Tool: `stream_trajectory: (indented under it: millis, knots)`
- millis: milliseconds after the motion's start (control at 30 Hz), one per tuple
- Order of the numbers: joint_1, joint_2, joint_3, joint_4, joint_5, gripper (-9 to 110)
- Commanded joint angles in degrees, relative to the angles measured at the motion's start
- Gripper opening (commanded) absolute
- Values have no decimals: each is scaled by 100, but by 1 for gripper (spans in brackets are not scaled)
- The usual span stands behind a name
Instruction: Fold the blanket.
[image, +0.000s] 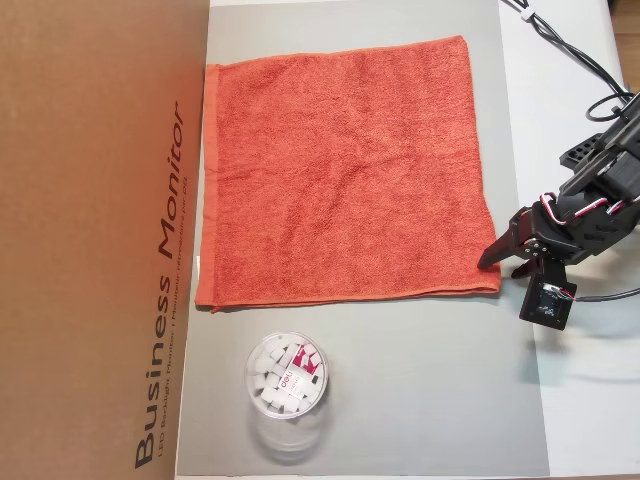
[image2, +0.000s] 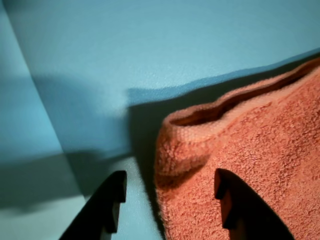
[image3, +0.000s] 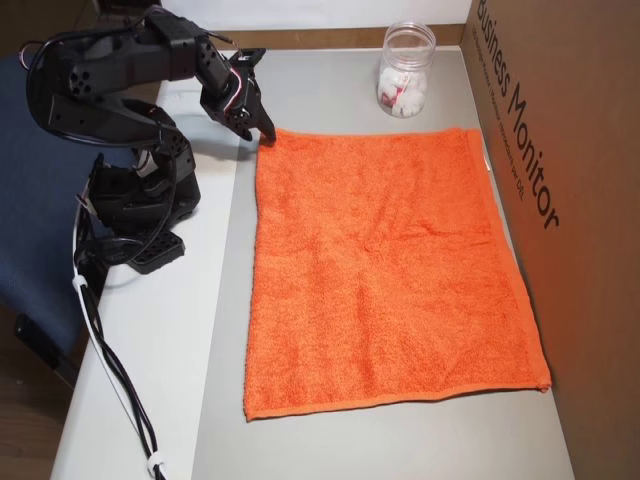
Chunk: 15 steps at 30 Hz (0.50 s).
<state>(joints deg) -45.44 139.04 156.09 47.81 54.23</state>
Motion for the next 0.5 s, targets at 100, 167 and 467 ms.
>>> stream_trajectory:
  millis: [100, 167, 467]
  knots:
    - [44, -501, -97, -158, -35, 18]
    - [44, -756, -132, -457, 9, 18]
    - [44, -1169, -264, -976, 9, 18]
